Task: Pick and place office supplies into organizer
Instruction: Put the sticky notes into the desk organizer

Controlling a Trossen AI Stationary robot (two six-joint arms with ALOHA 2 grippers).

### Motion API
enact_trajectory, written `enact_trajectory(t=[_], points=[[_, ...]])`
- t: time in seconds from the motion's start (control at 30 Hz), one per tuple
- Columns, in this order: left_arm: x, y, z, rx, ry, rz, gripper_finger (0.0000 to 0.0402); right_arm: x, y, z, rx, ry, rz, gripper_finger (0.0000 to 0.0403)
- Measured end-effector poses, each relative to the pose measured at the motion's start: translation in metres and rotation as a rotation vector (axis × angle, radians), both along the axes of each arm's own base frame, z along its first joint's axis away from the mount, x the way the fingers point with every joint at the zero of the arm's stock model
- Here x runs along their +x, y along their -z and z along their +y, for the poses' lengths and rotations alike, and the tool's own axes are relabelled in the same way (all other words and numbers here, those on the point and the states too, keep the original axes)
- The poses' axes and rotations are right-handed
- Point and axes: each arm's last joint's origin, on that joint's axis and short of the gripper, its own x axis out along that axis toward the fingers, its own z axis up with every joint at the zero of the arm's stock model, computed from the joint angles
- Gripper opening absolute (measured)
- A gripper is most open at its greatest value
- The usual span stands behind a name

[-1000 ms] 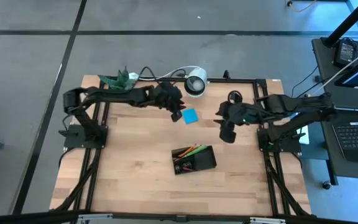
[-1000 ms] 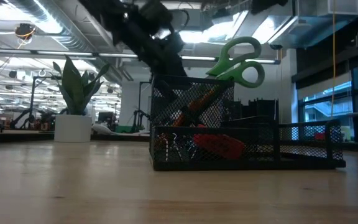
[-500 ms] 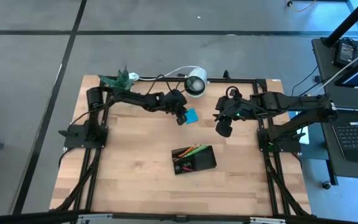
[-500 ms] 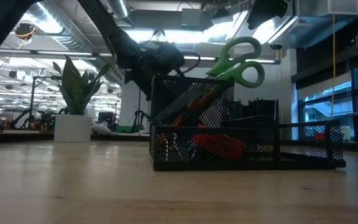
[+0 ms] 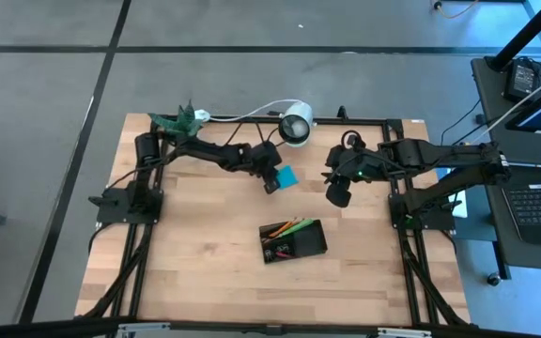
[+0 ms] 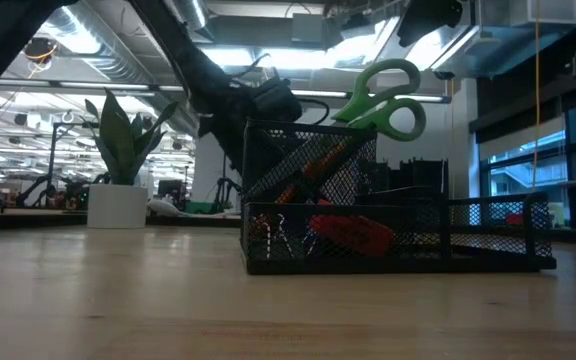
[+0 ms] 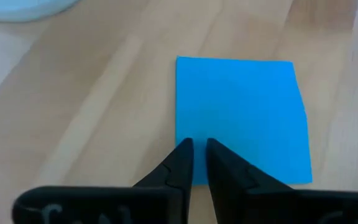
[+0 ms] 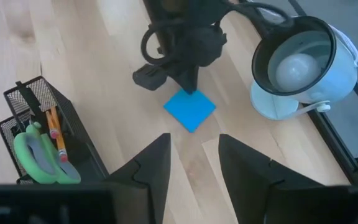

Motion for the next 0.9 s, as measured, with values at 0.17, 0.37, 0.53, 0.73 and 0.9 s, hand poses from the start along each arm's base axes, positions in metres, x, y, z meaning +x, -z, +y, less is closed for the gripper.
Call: enact_trajectory(t=[0.17, 0.37, 0.53, 0.73, 0.9], points=[[-0.012, 0.004, -0.014, 0.014, 0.019, 0.208, 0.0026, 0.0, 0.0, 0.0, -0.001, -0.001, 0.002, 0.0139], [-0.015, 0.002, -0.054, 0.001, 0.06, 0.328, 0.002, -0.001, 0.001, 0.002, 0.006, -0.01, 0.008, 0.0139], [-0.019, -0.001, -0.111, 0.03, 0.108, 0.412, 0.0019, -0.002, 0.001, 0.015, 0.029, -0.053, 0.008, 0.0139], [-0.043, -0.003, -0.163, 0.086, -0.007, 0.564, 0.0019, -0.006, 0.001, 0.042, 0.05, -0.143, 0.001, 0.0139], [-0.061, -0.002, -0.204, 0.116, -0.084, 0.595, 0.0019, -0.012, 0.001, 0.063, 0.079, -0.198, -0.008, 0.0139]])
